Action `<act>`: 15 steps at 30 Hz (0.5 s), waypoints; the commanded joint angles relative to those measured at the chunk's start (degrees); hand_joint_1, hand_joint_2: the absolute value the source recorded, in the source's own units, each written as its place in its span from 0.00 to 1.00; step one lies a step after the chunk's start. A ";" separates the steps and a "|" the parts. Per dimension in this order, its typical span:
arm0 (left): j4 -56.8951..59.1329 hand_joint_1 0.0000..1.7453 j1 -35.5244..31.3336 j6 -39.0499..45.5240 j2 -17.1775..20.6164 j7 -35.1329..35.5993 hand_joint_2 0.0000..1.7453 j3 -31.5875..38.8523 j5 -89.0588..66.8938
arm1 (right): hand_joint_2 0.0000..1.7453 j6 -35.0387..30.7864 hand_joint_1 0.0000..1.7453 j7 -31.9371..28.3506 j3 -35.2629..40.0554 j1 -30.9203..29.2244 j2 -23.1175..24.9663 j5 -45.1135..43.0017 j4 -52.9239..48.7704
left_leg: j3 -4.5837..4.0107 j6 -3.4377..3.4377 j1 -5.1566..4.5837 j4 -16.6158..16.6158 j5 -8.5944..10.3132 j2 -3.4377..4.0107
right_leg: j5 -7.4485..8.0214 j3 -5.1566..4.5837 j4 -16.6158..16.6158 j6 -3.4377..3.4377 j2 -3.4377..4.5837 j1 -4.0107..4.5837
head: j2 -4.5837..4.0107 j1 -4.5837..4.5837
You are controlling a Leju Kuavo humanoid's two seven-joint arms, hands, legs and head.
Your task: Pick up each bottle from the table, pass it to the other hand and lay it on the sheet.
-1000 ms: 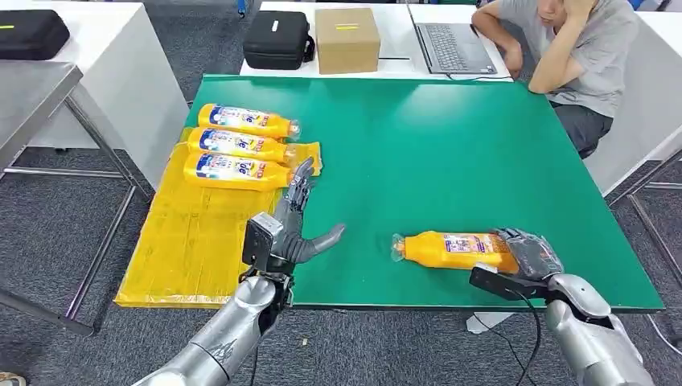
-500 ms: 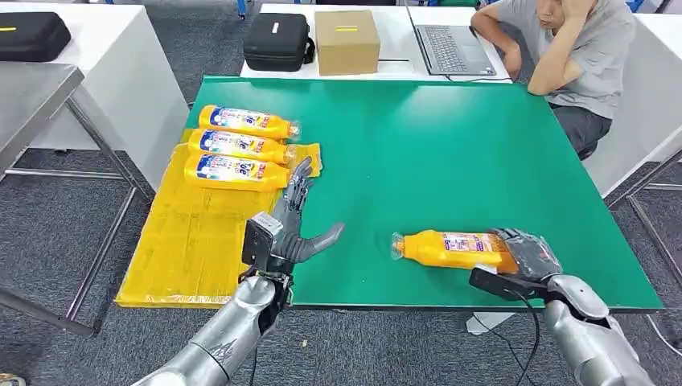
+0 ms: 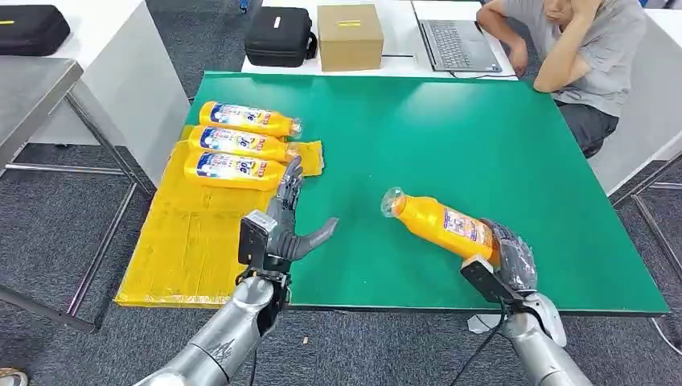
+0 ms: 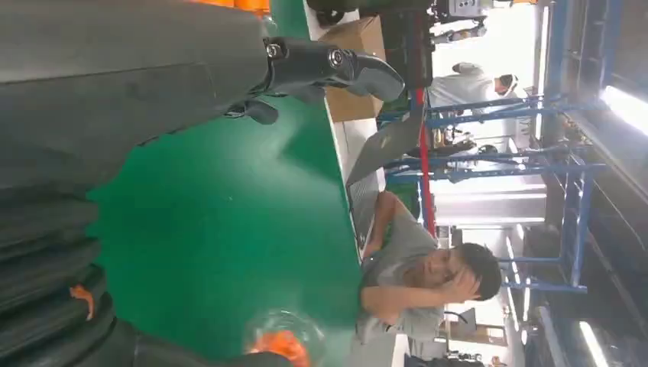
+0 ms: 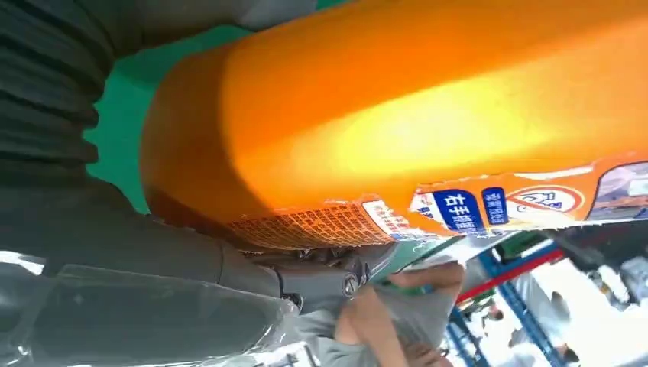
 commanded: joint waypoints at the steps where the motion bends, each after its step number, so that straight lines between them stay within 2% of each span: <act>1: 2.35 0.00 -1.08 0.23 -0.18 0.17 1.00 1.24 0.35 | 1.00 -2.01 1.00 -0.09 1.18 1.29 1.93 -6.05 -3.29 | 0.17 -0.10 0.03 0.00 -0.13 0.06 | -0.10 0.17 -0.01 -0.09 0.02 0.04 | 0.00 0.02; 10: 6.65 0.00 -1.85 0.15 -2.39 0.17 1.00 1.23 1.72 | 1.00 -9.68 1.00 -0.09 3.58 6.27 3.31 -13.75 -11.63 | 0.04 -0.07 0.03 -0.01 -0.10 0.00 | -0.07 0.03 -0.03 -0.08 -0.07 0.05 | 0.00 0.00; 13: 9.50 0.00 -2.35 -4.07 -3.98 1.70 1.00 1.28 5.86 | 1.00 -12.55 1.00 -0.09 5.71 7.27 6.23 -15.92 -16.57 | 0.13 -0.10 0.02 -0.02 -0.15 0.06 | -0.11 0.09 -0.01 -0.10 -0.03 0.04 | 0.00 0.02; 15: 9.22 0.00 -2.10 -4.48 -3.98 3.21 1.00 0.11 7.87 | 1.00 -12.55 1.00 -0.09 2.98 8.14 8.74 -13.70 -20.16 | -0.04 -0.06 0.02 -0.02 -0.09 0.12 | -0.02 -0.09 -0.03 -0.06 0.04 0.04 | 0.00 0.00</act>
